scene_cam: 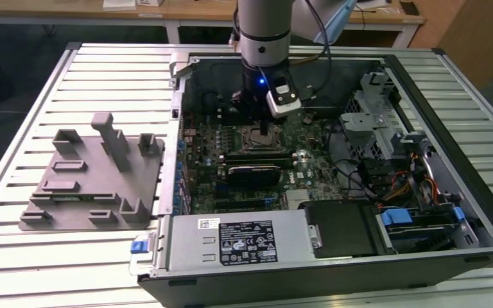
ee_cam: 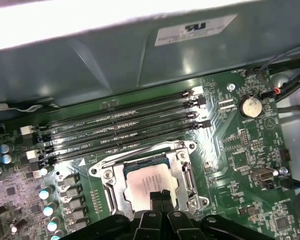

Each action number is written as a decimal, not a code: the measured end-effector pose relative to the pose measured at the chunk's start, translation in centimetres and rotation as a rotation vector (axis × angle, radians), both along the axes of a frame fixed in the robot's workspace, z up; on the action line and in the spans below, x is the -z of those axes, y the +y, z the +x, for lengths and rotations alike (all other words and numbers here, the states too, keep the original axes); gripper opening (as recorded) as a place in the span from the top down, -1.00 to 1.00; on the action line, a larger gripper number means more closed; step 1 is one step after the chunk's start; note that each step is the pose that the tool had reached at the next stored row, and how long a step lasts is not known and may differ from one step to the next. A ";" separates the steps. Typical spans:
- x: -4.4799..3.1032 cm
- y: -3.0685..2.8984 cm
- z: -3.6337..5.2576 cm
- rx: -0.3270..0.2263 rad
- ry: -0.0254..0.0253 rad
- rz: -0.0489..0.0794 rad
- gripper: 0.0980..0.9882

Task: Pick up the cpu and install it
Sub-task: 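Install the first cpu locking lever, then install the second cpu locking lever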

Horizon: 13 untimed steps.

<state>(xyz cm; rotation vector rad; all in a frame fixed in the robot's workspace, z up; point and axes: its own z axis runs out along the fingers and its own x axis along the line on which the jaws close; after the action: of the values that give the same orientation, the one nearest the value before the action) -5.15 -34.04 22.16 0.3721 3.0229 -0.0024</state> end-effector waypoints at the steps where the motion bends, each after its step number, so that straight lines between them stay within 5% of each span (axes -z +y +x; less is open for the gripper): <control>1: -0.06 0.00 0.00 0.000 0.0000 0.000 0.98; 13: -0.12 -0.04 0.00 0.000 0.0002 0.000 0.98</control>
<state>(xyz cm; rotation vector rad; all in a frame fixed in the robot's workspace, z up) -5.16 -34.08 22.28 0.3720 3.0231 -0.0029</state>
